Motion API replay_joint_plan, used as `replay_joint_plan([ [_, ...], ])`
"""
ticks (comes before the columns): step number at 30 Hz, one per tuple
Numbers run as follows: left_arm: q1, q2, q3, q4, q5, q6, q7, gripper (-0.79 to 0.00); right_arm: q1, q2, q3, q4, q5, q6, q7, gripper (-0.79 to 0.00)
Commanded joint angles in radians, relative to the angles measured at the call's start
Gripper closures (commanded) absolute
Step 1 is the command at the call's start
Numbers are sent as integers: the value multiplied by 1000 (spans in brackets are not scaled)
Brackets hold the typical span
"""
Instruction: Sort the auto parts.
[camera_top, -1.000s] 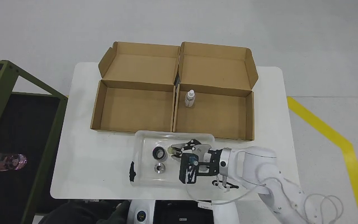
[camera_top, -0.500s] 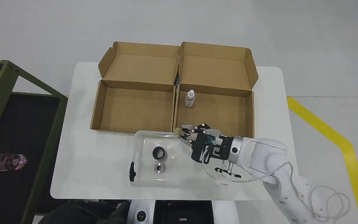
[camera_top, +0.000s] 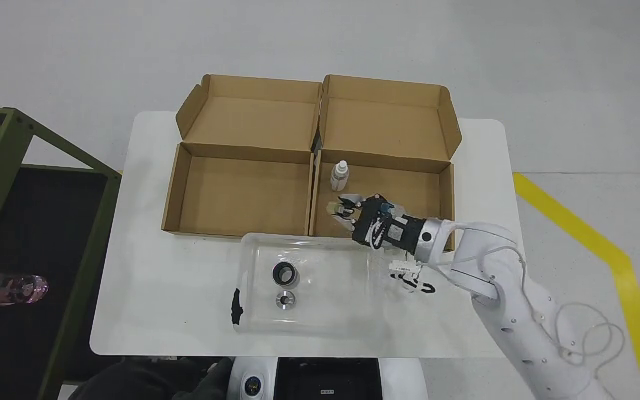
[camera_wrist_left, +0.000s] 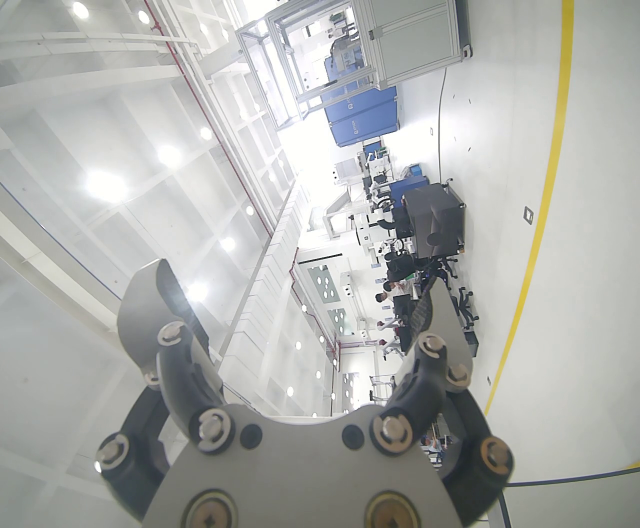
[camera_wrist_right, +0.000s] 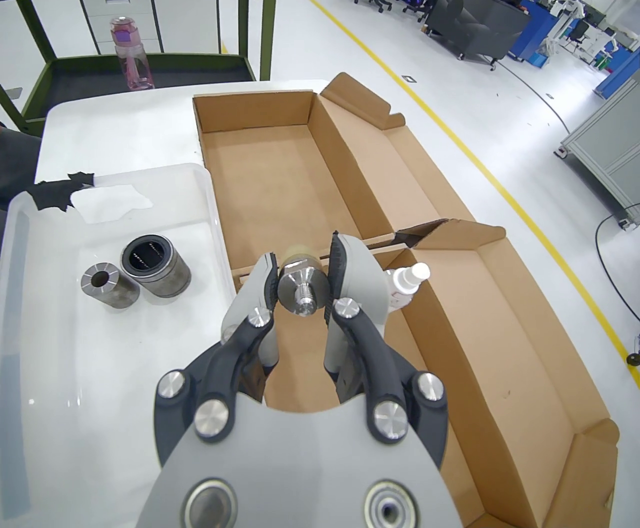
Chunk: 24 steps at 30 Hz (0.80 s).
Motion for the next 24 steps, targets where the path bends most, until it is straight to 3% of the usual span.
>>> replay_joint_plan([
  [1,0,0,0,0,0,0,0,-785,13,0,-1,14,4,-1,19,0],
  [24,0,0,0,0,0,0,0,-785,234,-26,-109,257,6,-6,239,0],
])
